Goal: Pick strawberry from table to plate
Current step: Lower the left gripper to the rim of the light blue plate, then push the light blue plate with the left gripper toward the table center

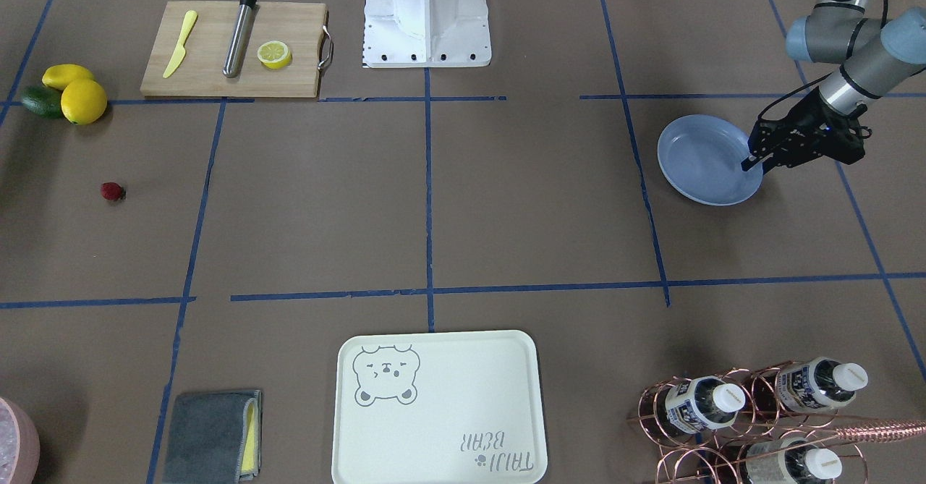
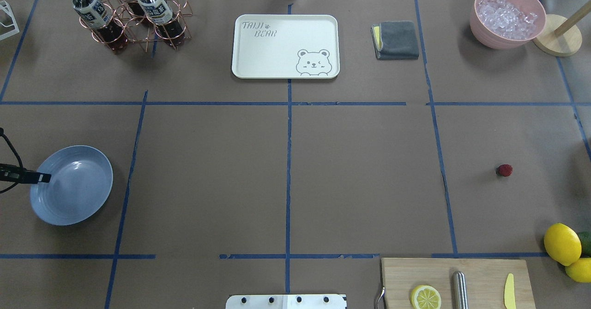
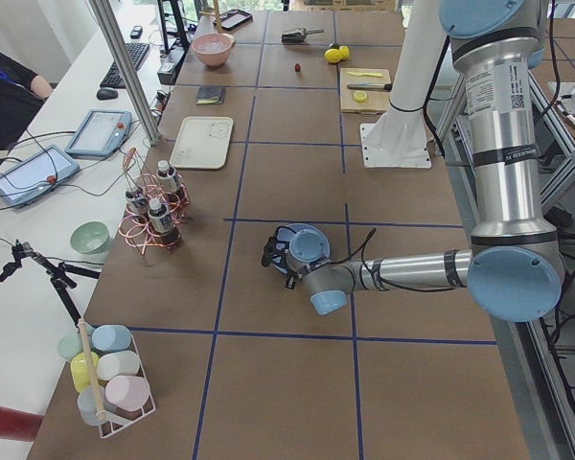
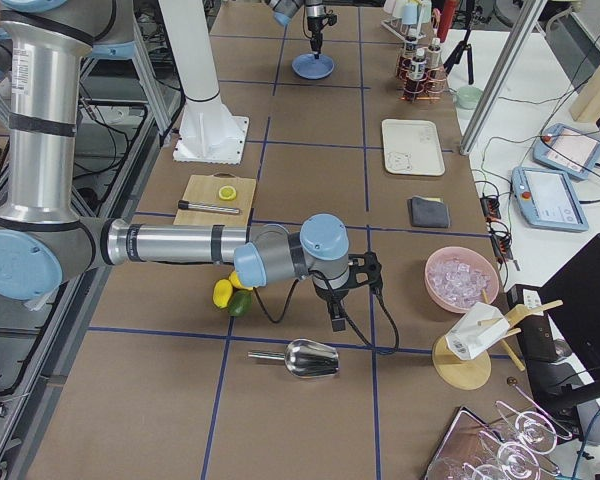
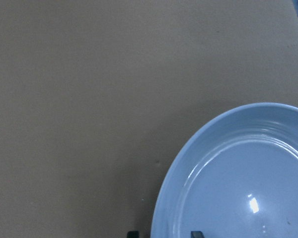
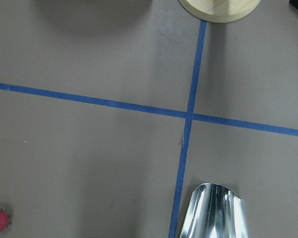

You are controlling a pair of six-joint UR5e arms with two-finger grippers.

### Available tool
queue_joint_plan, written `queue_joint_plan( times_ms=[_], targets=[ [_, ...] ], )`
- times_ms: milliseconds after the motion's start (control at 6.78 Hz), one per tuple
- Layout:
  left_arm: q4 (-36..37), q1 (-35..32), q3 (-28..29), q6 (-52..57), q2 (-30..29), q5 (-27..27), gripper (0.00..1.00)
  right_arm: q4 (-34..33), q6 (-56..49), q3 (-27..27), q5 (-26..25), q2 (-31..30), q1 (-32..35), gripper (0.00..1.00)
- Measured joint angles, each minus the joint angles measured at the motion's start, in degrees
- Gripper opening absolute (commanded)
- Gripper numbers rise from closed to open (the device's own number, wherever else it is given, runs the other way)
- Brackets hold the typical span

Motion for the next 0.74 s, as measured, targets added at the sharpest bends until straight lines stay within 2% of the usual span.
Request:
queue_joint_plan(
  times_ms=[295, 443, 738],
  targets=[
    [0.28, 0.23, -1.55, -0.26, -0.08, 0.15, 0.00, 0.00, 0.01, 0.06, -0.05, -0.06, 0.00, 1.00],
    [2.69, 0.25, -4.73, -0.89, -0.47, -0.07, 0.00, 0.01, 0.01, 0.09, -0.07, -0.08, 0.00, 1.00],
    [16.04, 0.47, -13.60, -4.11, -5.51, 0.04, 0.00, -0.04, 0.03, 0.08, -0.08, -0.18, 0.00, 1.00]
  ],
)
